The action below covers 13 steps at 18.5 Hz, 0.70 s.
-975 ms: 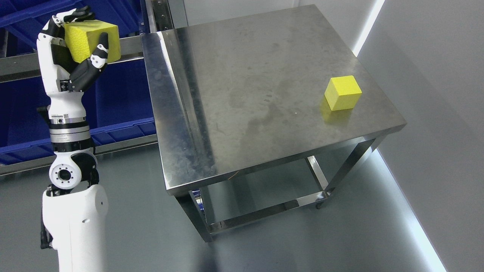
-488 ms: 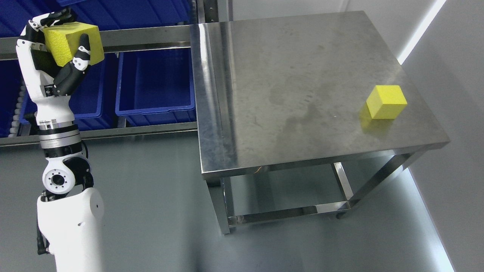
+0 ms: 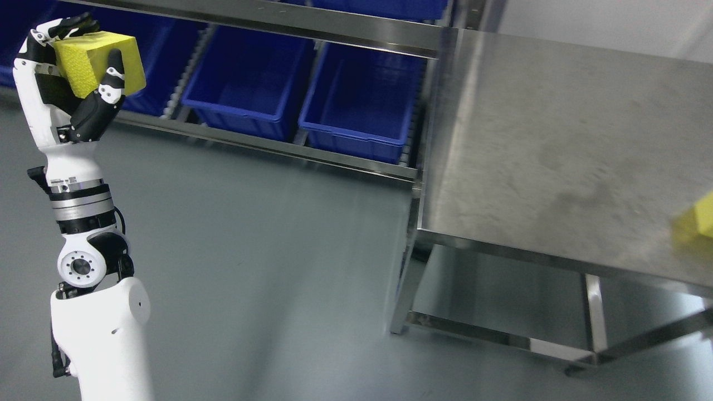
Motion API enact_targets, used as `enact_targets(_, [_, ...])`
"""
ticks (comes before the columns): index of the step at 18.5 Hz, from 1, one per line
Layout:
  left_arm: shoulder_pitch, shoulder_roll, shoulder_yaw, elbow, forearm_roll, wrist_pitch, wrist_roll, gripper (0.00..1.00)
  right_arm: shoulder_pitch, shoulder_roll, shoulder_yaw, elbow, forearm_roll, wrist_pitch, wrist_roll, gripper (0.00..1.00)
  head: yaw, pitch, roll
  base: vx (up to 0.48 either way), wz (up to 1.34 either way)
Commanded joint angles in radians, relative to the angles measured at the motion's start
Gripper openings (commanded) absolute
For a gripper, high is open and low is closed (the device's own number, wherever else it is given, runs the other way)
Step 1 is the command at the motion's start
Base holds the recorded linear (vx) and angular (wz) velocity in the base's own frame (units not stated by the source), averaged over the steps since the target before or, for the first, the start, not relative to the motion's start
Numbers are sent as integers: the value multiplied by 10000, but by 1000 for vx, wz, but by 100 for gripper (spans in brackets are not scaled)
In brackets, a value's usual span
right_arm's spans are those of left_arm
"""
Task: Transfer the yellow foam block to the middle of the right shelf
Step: 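Hold the cube raised in the left hand while turning toward the shelving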
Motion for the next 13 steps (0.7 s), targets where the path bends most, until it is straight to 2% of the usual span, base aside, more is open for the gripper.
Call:
enact_targets(1, [-44, 152, 118, -77, 1, 6, -8, 22, -17, -175, 0, -175, -15, 2, 7, 100, 0, 0, 0, -80, 1102])
enact_targets(7, [-121, 152, 102, -77, -14, 21, -8, 22, -33, -175, 0, -175, -15, 2, 7, 100, 0, -2, 0, -47, 1187])
enact_targets(13, [-167, 152, 102, -77, 1, 21, -24, 22, -17, -175, 0, -175, 0, 1, 7, 100, 0, -2, 0, 13, 906])
